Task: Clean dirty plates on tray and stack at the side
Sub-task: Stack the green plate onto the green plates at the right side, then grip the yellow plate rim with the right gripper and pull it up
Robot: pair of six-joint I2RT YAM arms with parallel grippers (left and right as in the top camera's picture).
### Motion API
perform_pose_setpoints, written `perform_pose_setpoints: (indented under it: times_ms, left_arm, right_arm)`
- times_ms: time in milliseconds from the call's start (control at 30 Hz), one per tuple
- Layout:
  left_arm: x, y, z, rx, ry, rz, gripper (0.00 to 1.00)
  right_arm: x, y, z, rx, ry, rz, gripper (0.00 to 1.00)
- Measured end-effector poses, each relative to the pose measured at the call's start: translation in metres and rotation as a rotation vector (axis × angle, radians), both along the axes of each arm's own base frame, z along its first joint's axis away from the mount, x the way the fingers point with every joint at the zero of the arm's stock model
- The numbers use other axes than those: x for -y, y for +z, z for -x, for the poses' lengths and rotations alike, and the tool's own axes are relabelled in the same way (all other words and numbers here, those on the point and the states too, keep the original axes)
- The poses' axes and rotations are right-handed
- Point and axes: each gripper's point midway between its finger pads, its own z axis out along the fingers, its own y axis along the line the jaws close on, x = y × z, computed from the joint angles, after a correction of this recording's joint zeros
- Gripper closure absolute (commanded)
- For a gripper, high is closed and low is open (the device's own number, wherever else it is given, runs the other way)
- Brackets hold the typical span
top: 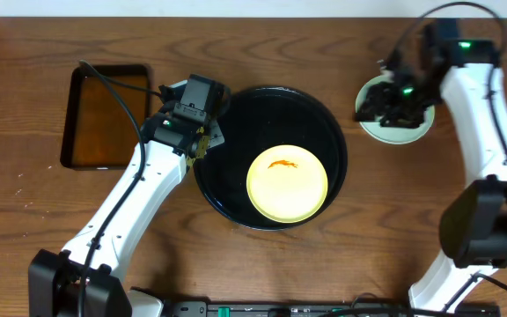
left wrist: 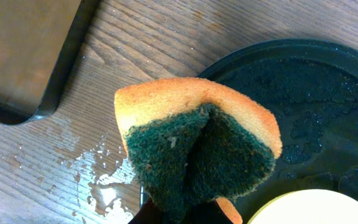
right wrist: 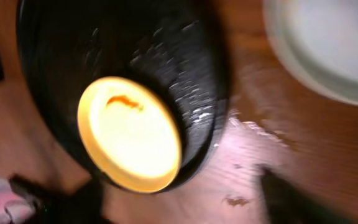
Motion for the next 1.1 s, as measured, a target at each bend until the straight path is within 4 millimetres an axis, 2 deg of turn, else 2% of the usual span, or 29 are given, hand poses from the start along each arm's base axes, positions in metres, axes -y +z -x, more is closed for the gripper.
perform_pose_setpoints:
  times_ms: [100,300,500,533,600,700,933,1033,1100]
  left_arm:
    - [0.0,0.0,0.0,0.001,0.0,0.001,0.92]
    - [0.002,0.001,-0.001,0.006,-0.003,0.007,0.92]
    - [0.003,0.0,-0.001,0.005,-0.007,0.017,0.92]
    - [0.004,0.0,-0.001,0.005,-0.007,0.018,0.92]
    - [0.004,0.0,-0.001,0.004,-0.009,0.02,0.92]
    - [0.004,0.0,-0.001,0.005,-0.009,0.02,0.92]
    - [0.005,0.001,-0.003,0.013,-0.009,0.024,0.92]
    - [0.005,0.001,-0.004,0.015,-0.009,0.024,0.92]
    - [0.005,0.001,-0.004,0.015,-0.009,0.025,0.92]
  right_arm:
    - [-0.025,-0.005,0.008,-0.018,0.036,0.065,0.01]
    - [-0.057,-0.028,0.026,-0.07,-0.021,0.215,0.03]
    - [-0.085,-0.068,0.034,-0.062,-0.088,0.254,0.42]
    - [-0.088,-0.074,0.036,-0.062,-0.096,0.26,0.52]
    - [-0.087,-0.087,0.042,-0.076,-0.12,0.285,0.55]
    - [-0.075,-0.105,0.053,-0.113,-0.171,0.334,0.5]
    - [-0.066,-0.138,0.063,-0.117,-0.222,0.356,0.5]
    - [-0.064,-0.147,0.067,-0.122,-0.229,0.354,0.55]
    - [-0.063,-0.15,0.069,-0.127,-0.233,0.356,0.64]
